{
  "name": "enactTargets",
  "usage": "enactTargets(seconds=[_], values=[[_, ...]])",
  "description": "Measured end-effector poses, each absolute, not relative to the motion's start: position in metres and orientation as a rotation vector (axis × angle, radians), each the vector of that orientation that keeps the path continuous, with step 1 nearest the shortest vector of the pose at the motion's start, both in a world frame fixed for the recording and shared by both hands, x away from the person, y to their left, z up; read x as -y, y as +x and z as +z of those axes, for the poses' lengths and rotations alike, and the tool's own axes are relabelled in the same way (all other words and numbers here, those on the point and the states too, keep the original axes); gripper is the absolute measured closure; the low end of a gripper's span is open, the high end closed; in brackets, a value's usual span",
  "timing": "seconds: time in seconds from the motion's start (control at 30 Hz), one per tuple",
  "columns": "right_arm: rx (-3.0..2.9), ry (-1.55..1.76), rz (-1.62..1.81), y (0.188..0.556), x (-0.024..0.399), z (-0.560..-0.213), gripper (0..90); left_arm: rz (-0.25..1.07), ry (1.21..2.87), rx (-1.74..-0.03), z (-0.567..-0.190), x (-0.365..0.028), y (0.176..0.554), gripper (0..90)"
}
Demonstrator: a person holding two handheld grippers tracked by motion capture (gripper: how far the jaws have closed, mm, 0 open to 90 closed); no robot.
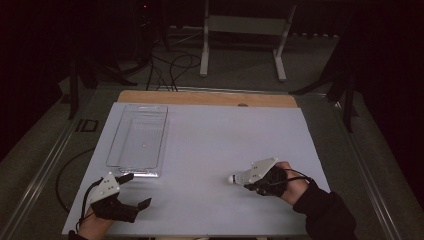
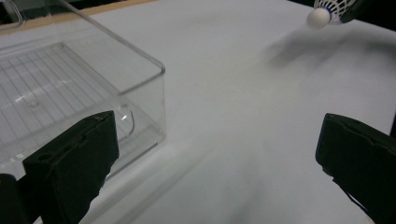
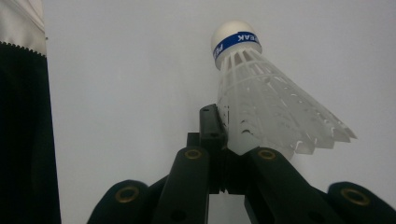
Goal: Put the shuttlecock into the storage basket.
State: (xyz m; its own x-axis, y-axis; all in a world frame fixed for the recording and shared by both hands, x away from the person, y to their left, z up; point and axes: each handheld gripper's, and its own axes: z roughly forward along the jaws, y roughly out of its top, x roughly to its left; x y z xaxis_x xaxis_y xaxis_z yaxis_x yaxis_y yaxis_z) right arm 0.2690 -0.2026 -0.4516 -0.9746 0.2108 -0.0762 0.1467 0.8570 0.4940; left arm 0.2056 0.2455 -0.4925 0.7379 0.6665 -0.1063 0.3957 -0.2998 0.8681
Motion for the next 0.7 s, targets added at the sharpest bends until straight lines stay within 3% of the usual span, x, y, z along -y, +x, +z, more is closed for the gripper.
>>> enactTargets(seconds=[0.7], values=[[-2.898, 0.299, 0.767, 0.269, 0.201, -0.449, 89.2, 0.328, 2.065, -0.673, -0.421, -0.225, 0.224, 0.3]])
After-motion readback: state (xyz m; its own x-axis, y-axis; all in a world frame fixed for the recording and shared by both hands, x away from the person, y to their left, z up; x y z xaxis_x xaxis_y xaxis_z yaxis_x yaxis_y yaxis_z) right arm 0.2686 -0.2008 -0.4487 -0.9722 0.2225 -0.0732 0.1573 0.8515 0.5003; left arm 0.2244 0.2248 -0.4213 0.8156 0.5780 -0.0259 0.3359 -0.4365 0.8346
